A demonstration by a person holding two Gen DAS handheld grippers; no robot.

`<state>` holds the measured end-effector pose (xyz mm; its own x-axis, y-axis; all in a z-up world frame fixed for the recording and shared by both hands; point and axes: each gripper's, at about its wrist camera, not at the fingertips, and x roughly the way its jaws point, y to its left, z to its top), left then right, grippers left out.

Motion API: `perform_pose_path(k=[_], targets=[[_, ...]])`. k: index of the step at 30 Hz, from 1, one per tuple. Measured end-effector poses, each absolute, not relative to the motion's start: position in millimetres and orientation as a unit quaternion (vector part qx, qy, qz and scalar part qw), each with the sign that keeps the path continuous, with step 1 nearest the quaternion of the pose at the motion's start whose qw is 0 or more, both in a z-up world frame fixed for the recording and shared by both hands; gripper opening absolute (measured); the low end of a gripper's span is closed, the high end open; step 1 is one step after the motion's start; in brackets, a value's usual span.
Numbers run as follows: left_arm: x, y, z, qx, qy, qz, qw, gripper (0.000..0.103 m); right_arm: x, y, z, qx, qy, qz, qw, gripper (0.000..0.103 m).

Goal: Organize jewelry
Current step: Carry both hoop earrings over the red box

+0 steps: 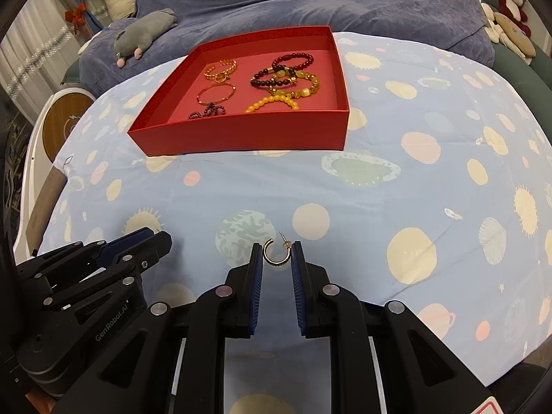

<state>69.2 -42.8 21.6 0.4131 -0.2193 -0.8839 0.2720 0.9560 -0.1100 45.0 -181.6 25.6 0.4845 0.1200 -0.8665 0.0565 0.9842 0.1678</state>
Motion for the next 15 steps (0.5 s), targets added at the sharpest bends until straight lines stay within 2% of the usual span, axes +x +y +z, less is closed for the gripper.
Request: perform_pose_path(k=[15], targets=[[78, -24, 76, -0.006, 0.495, -0.136, 0.858, 0.017, 53, -160, 77, 0.073, 0.465, 0.046, 0.881, 0.016]])
